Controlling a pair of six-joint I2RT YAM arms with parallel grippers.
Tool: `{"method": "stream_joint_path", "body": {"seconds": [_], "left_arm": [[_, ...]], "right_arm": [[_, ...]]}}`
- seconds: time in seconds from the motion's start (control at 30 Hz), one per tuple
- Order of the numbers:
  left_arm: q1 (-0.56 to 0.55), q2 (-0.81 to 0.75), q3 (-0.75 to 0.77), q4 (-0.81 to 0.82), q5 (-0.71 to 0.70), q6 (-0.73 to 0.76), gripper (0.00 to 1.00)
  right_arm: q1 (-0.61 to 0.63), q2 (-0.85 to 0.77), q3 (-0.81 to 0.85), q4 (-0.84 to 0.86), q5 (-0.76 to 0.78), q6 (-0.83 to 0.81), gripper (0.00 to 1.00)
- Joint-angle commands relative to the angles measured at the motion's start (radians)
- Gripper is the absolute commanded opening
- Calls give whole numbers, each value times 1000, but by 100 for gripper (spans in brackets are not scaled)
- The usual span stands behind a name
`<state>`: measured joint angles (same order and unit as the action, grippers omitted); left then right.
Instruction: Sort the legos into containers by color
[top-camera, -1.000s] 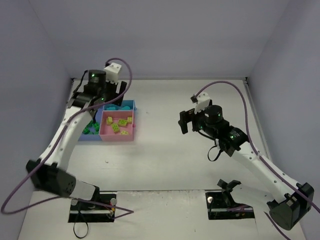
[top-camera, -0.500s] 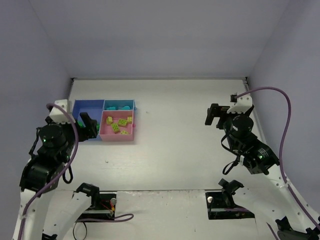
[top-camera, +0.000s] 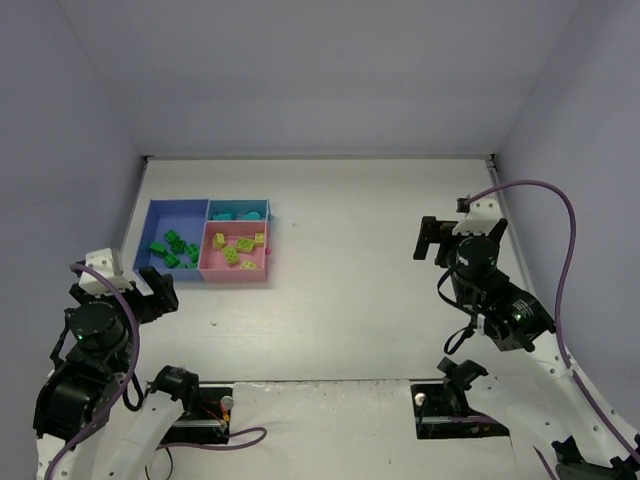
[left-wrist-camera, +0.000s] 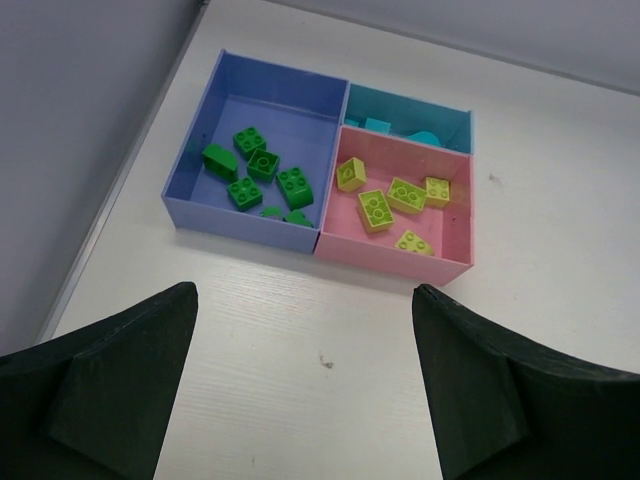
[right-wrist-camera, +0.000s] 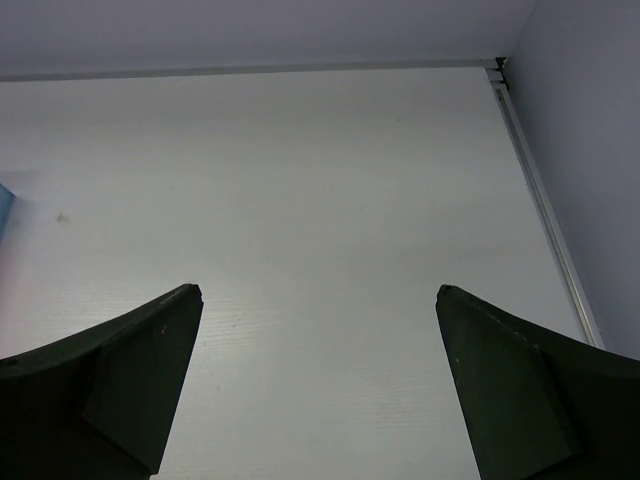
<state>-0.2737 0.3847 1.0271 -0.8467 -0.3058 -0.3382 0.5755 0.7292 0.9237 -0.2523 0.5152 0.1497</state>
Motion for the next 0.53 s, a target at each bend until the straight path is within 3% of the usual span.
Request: {"method": "stream_joint_path", "body": {"seconds": [0.0, 0.5], "left_arm": [[4, -29, -21, -2, -73, -22, 81], [2, -79, -94, 6, -107, -30, 81]], "right_arm": [[-6, 9, 1, 47, 42, 7, 100], [-6, -1, -8, 47, 20, 31, 100]]}}
